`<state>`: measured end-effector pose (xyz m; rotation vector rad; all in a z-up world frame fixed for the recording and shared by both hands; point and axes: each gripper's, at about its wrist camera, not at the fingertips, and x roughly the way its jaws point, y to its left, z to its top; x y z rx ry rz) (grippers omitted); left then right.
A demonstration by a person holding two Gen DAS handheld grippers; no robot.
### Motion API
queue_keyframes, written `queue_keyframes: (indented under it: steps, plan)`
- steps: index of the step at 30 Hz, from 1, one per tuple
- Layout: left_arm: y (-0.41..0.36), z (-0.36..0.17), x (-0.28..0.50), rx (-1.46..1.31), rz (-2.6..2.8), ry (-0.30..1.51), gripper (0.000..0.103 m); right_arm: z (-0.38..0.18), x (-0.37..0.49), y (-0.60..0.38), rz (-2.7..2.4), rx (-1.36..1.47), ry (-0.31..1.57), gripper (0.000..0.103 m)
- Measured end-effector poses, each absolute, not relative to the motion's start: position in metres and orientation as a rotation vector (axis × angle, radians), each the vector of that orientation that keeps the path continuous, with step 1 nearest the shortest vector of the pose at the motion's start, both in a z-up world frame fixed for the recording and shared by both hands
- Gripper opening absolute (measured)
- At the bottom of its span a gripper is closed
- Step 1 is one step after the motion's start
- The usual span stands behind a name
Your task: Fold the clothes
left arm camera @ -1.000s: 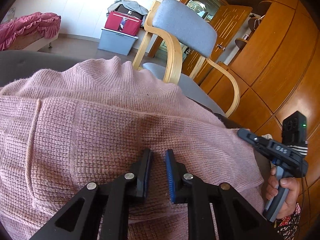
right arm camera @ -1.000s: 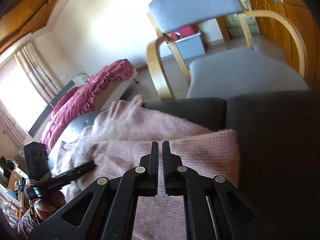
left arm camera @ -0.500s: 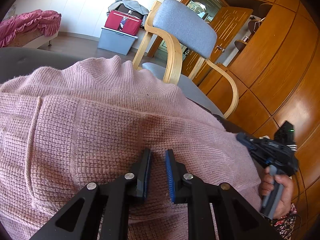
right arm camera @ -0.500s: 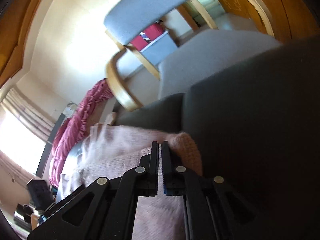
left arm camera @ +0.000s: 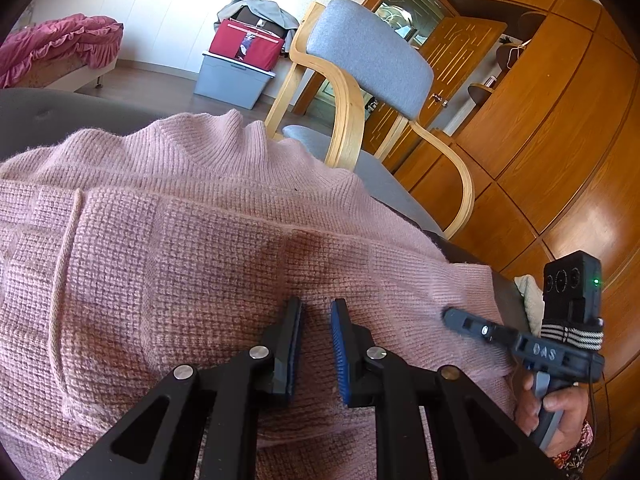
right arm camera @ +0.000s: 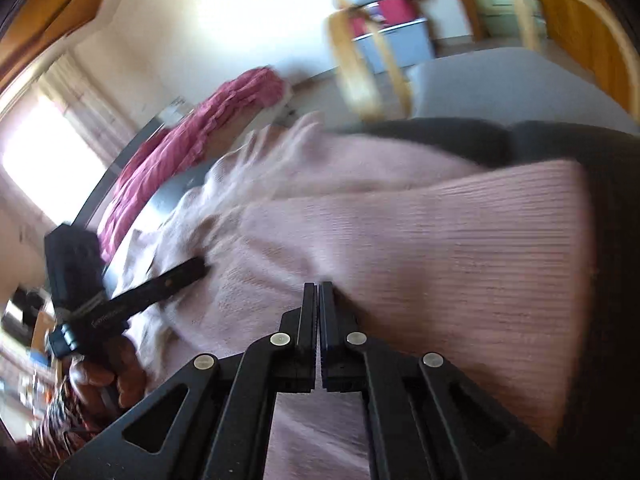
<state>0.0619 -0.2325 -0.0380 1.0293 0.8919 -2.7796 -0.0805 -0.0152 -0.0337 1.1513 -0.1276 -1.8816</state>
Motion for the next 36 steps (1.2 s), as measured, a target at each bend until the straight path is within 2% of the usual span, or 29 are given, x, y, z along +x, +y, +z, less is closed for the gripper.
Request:
queue_keyframes:
  steps: [7, 12, 15, 22, 30, 34, 36]
  plan:
    - [-0.236, -0.039, 0.062, 1.031, -2.78, 0.889, 0.015, -0.025, -0.116, 0.025, -1.836, 1.106, -0.447, 0.004]
    - [-0.237, -0.04, 0.063, 1.031, -2.781, 0.892, 0.015, -0.037, -0.132, 0.026, -2.032, 1.146, -0.368, 0.004]
    - [-0.24, -0.04, 0.065, 1.03, -2.78, 0.906, 0.015, -0.044, -0.141, 0.035, -2.035, 1.175, -0.439, 0.0]
    - [-0.263, -0.032, 0.093, 1.026, -2.741, 0.902, 0.015, -0.055, -0.146, 0.055, -2.024, 1.182, -0.488, 0.0]
    - [-0.318, -0.046, 0.161, 0.87, -2.59, 1.182, 0.011, -0.055, -0.146, 0.057, -2.005, 1.186, -0.508, 0.0]
    - [-0.322, -0.043, 0.177, 0.857, -2.525, 1.127, 0.012, -0.056, -0.147, 0.055, -2.003, 1.185, -0.511, 0.0]
    - [-0.319, -0.035, 0.177, 0.861, -2.486, 1.069, 0.018, -0.055, -0.146, 0.055, -2.005, 1.184, -0.507, 0.0]
